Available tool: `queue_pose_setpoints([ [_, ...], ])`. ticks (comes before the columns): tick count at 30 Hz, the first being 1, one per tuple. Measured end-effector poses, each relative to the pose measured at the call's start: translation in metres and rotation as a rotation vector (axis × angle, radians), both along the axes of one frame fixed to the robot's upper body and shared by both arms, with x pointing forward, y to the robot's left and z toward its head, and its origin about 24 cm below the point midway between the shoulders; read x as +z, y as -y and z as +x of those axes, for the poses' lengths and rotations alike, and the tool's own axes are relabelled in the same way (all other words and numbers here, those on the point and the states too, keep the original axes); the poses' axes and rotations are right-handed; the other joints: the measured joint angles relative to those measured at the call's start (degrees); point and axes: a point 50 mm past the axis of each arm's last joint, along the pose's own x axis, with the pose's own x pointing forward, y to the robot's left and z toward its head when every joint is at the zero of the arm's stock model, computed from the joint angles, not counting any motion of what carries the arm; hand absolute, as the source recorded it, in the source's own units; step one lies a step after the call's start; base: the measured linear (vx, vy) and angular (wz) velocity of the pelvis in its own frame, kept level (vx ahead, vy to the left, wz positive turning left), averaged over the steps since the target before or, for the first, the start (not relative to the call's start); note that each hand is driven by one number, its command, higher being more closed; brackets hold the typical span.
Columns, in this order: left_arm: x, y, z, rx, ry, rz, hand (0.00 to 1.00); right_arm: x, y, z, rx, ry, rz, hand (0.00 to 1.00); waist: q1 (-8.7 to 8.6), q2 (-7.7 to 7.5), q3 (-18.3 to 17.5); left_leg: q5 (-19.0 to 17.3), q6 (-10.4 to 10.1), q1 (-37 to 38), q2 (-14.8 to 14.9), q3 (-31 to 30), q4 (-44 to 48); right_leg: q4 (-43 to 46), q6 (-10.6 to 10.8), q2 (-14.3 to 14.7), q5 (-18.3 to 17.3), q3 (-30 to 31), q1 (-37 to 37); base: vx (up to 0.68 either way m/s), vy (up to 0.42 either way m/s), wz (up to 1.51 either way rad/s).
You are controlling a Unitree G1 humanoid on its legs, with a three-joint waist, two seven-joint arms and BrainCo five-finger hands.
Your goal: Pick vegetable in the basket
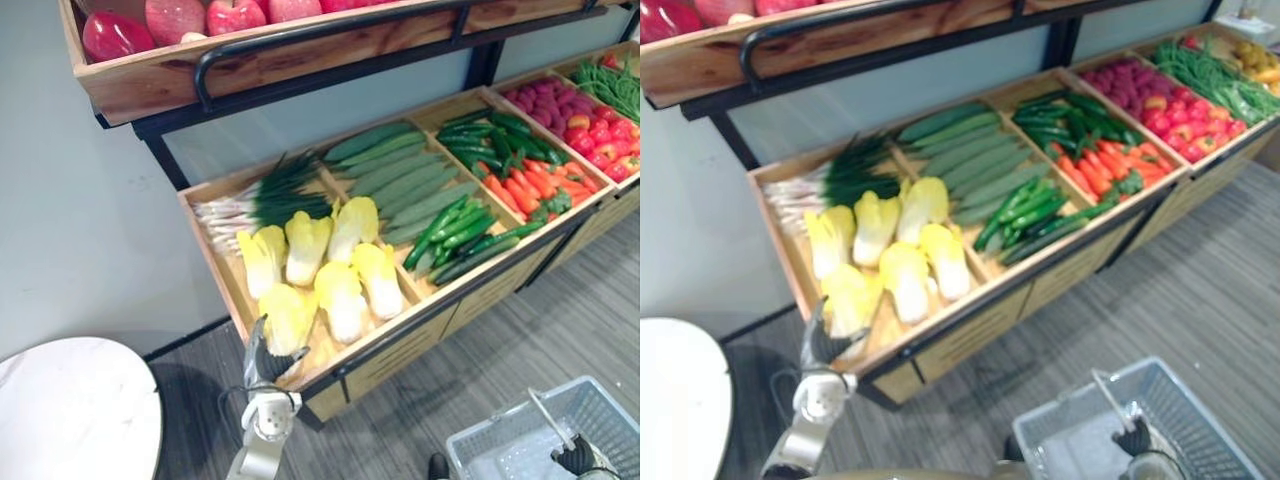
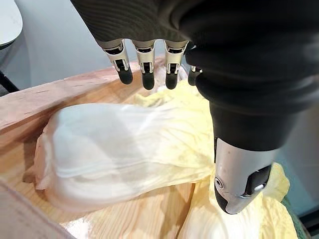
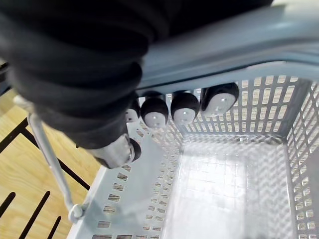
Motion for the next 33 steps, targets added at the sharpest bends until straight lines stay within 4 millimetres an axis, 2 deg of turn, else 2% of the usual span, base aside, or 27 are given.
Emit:
queue_pose_setpoints([
  [3,-0.009,-0.001,-0.004,0.007,-0.047,-0.007,0.00,0.001,0.000,0.002,0.002,0.008,-0.003,1.00,-0.06,0.40,0.3,-0.3,-0.1,0.1,0.2,0.8,0.1,0.0,0.0,0.3,0.0,0.5,-0.4,-0.01,-0.036,-0.13],
  [7,-0.010,0.000,0.001,0.007,-0.050,-0.013,0.00,0.001,0.000,0.000,-0.003,0.008,-0.011,1.00,-0.07,0.73,0.9,-0.4,-0.2,0.0,0.4,1.0,0.1,0.0,0.0,0.6,0.0,0.8,-0.6,0.00,-0.035,-0.03],
  [16,-0.012,-0.003,0.014,0.069,-0.047,-0.017,0.00,0.002,-0.001,0.007,0.036,0.012,-0.035,1.00,-0.18,0.82,1.2,-0.4,-0.3,-1.2,0.4,2.6,0.1,0.0,0.0,0.9,0.0,2.4,-3.3,-0.01,-0.044,-0.10],
  [27,-0.024,-0.014,0.017,0.183,-0.097,0.026,0.00,0.004,-0.009,0.021,0.139,0.015,-0.048,1.00,-0.19,0.79,1.8,-0.9,-0.8,-0.8,0.9,4.3,1.1,0.2,0.0,1.8,0.0,4.8,-3.9,-0.03,-0.053,-0.12],
  [28,-0.025,-0.015,0.017,0.188,-0.100,0.025,1.00,0.004,-0.009,0.022,0.157,0.014,-0.051,1.00,-0.25,0.79,1.8,-1.1,-0.9,-0.6,0.9,4.4,1.1,0.2,0.0,1.9,0.0,5.0,-3.9,-0.04,-0.044,-0.12],
  [33,-0.027,-0.025,0.018,0.210,-0.125,0.045,1.00,0.012,-0.005,0.024,0.233,0.021,-0.080,1.00,-0.24,0.75,1.8,-2.0,-1.4,1.2,1.5,5.7,1.2,0.1,-0.1,2.7,-0.1,6.1,-3.1,-0.04,-0.051,-0.14],
])
